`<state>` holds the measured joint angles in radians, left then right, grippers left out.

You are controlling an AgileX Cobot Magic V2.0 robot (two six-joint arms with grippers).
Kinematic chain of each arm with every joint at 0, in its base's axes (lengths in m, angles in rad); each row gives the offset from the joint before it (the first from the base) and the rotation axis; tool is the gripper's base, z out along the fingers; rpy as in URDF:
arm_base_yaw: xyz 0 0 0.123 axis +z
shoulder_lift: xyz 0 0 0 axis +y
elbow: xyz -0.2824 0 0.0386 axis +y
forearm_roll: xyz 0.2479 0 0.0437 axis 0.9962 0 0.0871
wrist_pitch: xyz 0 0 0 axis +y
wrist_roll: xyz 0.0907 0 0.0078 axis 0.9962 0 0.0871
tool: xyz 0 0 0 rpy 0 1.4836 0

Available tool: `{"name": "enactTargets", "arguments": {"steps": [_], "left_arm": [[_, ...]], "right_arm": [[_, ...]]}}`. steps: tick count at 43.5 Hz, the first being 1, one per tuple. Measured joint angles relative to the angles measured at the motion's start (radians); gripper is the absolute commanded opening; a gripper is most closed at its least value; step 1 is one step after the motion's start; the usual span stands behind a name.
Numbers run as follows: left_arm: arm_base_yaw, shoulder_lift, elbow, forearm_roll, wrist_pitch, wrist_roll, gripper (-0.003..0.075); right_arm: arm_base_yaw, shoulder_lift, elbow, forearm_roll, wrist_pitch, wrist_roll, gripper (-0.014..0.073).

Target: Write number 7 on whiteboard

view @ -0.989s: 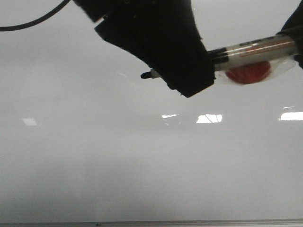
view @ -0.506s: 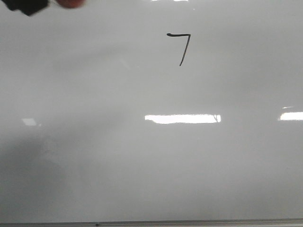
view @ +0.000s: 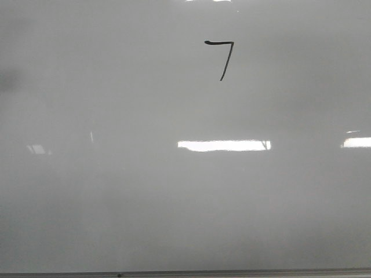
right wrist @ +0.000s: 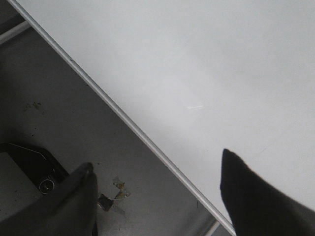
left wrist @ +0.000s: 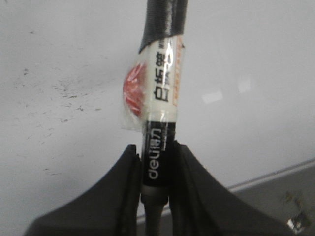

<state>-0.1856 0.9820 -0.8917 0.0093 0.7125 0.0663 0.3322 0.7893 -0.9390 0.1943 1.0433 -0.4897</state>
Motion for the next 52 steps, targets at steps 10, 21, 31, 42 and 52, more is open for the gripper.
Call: {"name": "enactTargets", "arguments": {"steps": [10,21,31,42,52], "left_arm": [[0.125,0.028,0.157,-0.176,-0.351,0.091,0.0027],[0.126,0.166,0.2,-0.189,-0.574,0.098,0.0028],[0.126,0.296,0.2,-0.193,-0.669,0.101,0.0029],[0.126,0.388,0.152,-0.196,-0.625,0.101,0.0076],[0.126,0.46,0.072,-0.196,-0.509,0.101,0.029]], "right_arm": [[0.0,0.0,0.0,0.0,0.0,0.0,0.0543],[0.0,0.0,0.0,0.0,0.0,0.002,0.0543],[0.0,0.0,0.0,0.0,0.0,0.002,0.0543],[0.0,0.0,0.0,0.0,0.0,0.002,0.0543],[0.0,0.0,0.0,0.0,0.0,0.002,0.0543]]}}
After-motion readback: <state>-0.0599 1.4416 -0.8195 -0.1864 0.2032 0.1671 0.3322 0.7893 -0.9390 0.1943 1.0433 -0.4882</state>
